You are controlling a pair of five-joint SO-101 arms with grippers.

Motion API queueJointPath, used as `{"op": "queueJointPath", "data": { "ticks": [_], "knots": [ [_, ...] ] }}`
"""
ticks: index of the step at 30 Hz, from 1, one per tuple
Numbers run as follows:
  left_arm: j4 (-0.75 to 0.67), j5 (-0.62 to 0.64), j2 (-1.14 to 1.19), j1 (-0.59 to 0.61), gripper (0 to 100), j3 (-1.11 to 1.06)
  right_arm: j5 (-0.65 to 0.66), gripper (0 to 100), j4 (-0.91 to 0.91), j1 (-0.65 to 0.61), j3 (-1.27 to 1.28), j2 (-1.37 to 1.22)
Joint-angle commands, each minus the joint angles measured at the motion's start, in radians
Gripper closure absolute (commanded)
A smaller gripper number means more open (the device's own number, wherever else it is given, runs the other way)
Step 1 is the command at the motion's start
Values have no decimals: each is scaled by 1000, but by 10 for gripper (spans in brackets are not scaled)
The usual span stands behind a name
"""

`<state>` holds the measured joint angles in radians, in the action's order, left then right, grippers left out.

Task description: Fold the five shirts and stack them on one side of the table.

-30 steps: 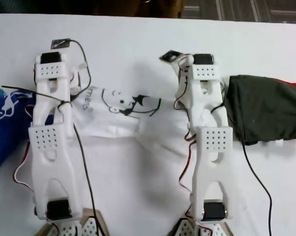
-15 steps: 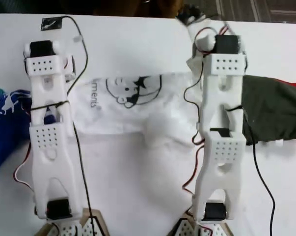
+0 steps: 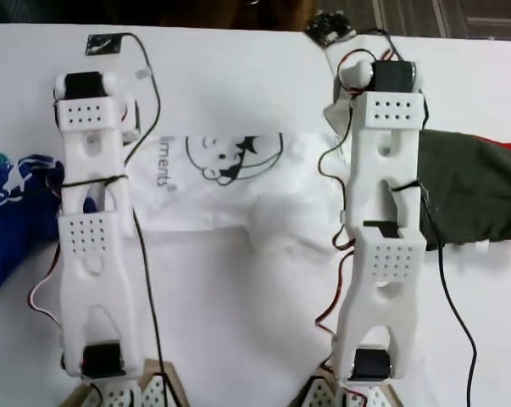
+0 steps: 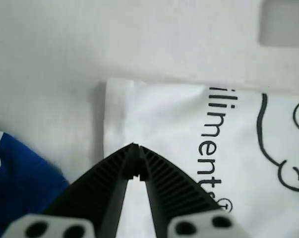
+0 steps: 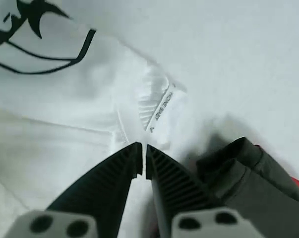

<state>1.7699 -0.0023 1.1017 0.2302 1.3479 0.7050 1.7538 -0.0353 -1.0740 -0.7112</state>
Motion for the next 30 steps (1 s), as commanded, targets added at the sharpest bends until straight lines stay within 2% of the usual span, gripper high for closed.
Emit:
{"op": "queueJointPath", "data": {
  "ticks": [1,5,9,14,21,30],
  "knots": [
    [15,-60,11,-41,972,-84,98,980,21,4,250,179],
    [-49,-64,81,-41,970,-136,221,978,13,7,583,329],
    [-49,-63,112,-46,970,-59,219,977,-28,-1,690,351],
    [-34,-63,129,-41,970,-45,155,970,-73,-30,686,259],
    [-34,-63,129,-41,972,-45,149,804,-94,-88,525,101],
    [-34,-64,129,-41,972,-45,149,828,-91,-79,304,-116]
  ]
}}
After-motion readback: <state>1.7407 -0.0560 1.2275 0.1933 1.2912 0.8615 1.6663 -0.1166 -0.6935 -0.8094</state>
